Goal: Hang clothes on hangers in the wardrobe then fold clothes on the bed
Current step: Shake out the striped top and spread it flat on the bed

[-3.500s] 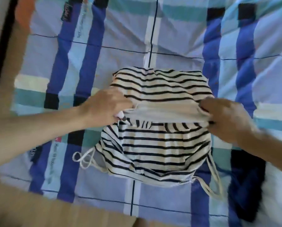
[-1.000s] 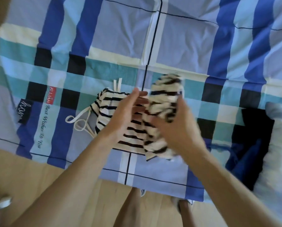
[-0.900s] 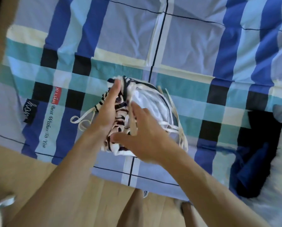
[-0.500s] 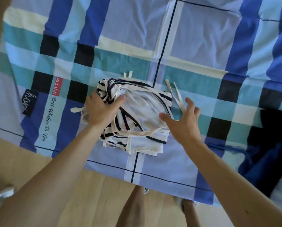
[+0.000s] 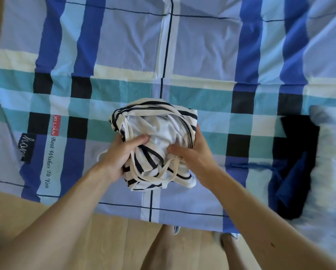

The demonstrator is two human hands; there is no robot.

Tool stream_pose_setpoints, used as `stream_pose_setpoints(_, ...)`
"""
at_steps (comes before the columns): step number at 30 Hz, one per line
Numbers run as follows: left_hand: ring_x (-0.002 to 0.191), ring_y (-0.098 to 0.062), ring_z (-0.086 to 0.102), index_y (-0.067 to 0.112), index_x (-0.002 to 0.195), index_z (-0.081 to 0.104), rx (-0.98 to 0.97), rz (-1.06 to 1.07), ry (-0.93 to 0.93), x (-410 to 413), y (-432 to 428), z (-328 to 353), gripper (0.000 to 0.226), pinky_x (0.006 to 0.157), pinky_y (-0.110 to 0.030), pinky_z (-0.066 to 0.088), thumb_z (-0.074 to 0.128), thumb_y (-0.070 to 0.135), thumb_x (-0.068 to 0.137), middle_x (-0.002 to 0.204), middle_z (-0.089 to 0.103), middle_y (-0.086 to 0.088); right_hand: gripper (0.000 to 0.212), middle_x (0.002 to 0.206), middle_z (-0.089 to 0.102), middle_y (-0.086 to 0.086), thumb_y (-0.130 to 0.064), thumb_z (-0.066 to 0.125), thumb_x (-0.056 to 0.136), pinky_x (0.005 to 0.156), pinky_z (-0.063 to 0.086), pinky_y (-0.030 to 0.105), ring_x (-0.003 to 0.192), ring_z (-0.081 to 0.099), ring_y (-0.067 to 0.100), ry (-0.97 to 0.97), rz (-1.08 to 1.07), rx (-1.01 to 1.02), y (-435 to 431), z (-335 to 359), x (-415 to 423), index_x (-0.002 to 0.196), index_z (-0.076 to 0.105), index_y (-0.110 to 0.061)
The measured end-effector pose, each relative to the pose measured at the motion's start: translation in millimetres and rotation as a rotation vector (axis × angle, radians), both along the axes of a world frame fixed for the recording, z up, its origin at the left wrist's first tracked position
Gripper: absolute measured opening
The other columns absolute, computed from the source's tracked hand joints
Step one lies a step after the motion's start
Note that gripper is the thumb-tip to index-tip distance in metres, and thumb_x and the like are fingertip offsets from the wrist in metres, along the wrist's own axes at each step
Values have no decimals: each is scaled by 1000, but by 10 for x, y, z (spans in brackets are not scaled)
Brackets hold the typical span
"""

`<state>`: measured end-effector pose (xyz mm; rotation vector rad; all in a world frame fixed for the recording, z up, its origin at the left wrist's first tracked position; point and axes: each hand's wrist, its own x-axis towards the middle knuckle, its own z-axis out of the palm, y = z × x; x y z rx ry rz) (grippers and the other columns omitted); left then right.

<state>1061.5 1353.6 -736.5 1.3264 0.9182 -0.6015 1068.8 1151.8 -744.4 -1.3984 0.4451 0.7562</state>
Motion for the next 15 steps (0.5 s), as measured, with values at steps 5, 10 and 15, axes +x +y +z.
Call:
stream_pose_setpoints(5,101,-29,74,17,130,59,-190,-24,-93,105,-972,712,64,72,-34,62,77,22,68,114,75,-10,61,108,73,2,7,74,79,86,59,43,100,72,24,-87,-136,-82,-966,883,-72,125,55,-26)
stream_pose_setpoints(10,96,-24,75,20,121,66,-409,-146,-178,94,-2319,1634,52,69,-27,61,73,21,69,107,77,-6,63,101,73,3,-9,78,64,65,59,48,91,71,32,-117,-276,-265,-2262,2080,-345,118,59,-35)
stream_pose_setpoints(15,75,-16,76,20,116,67,-506,-255,-209,-11,-3433,2130,52,63,-26,60,86,15,68,87,78,-3,62,104,64,28,-7,86,55,76,41,57,85,59,38,-112,-372,-309,-3379,2668,-602,110,66,-29)
